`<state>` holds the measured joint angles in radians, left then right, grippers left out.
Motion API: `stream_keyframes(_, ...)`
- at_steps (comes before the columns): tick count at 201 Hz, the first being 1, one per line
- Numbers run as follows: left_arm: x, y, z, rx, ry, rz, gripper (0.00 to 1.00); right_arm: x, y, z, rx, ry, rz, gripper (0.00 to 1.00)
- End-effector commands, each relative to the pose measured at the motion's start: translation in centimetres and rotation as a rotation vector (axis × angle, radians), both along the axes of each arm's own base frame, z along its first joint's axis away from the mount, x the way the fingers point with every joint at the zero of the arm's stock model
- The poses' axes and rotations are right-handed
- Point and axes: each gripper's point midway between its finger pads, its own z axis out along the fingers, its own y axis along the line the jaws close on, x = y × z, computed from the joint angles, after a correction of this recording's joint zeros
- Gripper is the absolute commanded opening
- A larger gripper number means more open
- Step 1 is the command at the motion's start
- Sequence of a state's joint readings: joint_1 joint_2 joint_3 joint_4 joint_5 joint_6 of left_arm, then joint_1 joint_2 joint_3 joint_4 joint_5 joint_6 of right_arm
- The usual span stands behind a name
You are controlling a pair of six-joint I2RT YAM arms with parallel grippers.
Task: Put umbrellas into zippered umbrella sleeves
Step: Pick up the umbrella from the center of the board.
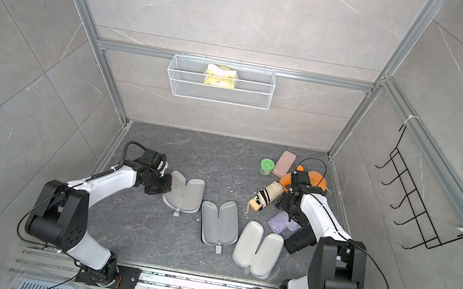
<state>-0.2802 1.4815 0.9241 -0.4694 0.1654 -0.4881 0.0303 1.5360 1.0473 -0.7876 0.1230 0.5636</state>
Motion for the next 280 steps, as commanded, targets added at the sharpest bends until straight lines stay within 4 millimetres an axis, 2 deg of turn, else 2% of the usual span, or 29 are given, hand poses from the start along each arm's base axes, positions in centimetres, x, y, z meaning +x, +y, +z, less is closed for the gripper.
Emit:
stream_keyframes(1,-0.6,0.0,2.4,-0.011,-0.101,0.095,0.02,1.3,0.0,-1.0,0.037,-0.001,-0.039,0.93)
stream_keyframes(39,-3.9,0.9,1.6,-0.036,-0.128,0.133,0.02,2.1,-0.9,-2.9,0.038,0.019,-0.078,0.95)
stream_keyframes(88,-5.3,-0.1,0.9,-0.107,-0.119,0.097,0.04,3.2,-1.0,-5.4,0.048,0.062,-0.093,0.95)
stream_keyframes(103,-5.9,-0.1,0.9,-0.118,-0.102,0.112,0.04,3.4,-0.6,-6.1,0.067,0.074,-0.091,0.89)
stream_keyframes(120,-6.5,0.3,0.8,-0.12,-0.099,0.139,0.06,3.6,-0.6,-6.4,0.069,0.073,-0.08,0.73)
stream_keyframes(139,-6.5,-0.3,0.7,-0.165,-0.104,0.148,0.1,3.9,-0.9,-5.1,0.047,0.053,-0.053,0.56)
stream_keyframes(149,-6.5,-0.7,0.7,-0.186,-0.095,0.15,0.11,4.1,-1.1,-3.9,0.032,0.037,-0.044,0.5)
stream_keyframes(162,-6.5,-1.1,1.0,-0.189,-0.105,0.149,0.12,4.0,-1.2,-1.8,0.02,0.001,-0.038,0.46)
stream_keyframes(180,-6.7,-1.6,0.9,-0.197,-0.128,0.169,0.12,4.1,0.0,2.3,0.025,-0.09,0.002,0.45)
stream_keyframes(201,-7.0,-2.2,0.2,-0.211,-0.135,0.216,0.13,4.8,4.3,7.9,0.047,-0.225,0.145,0.43)
stream_keyframes(209,-7.0,-2.3,0.0,-0.209,-0.137,0.236,0.13,4.9,7.3,9.7,0.09,-0.27,0.235,0.43)
stream_keyframes(225,-7.0,-2.7,0.0,-0.212,-0.161,0.265,0.13,4.4,15.6,12.4,0.253,-0.312,0.469,0.42)
stream_keyframes(245,-6.8,-3.6,0.4,-0.229,-0.203,0.272,0.17,0.8,25.8,14.3,0.52,-0.232,0.725,0.41)
stream_keyframes(258,-6.8,-4.2,0.2,-0.263,-0.205,0.271,0.2,-2.6,31.7,15.8,0.723,-0.165,0.858,0.4)
stream_keyframes(269,-7.2,-4.4,-0.2,-0.289,-0.187,0.274,0.24,-5.5,34.9,15.9,0.825,-0.061,0.924,0.39)
stream_keyframes(280,-7.7,-4.2,-0.6,-0.291,-0.174,0.275,0.3,-7.7,36.5,14.8,0.865,0.05,0.955,0.39)
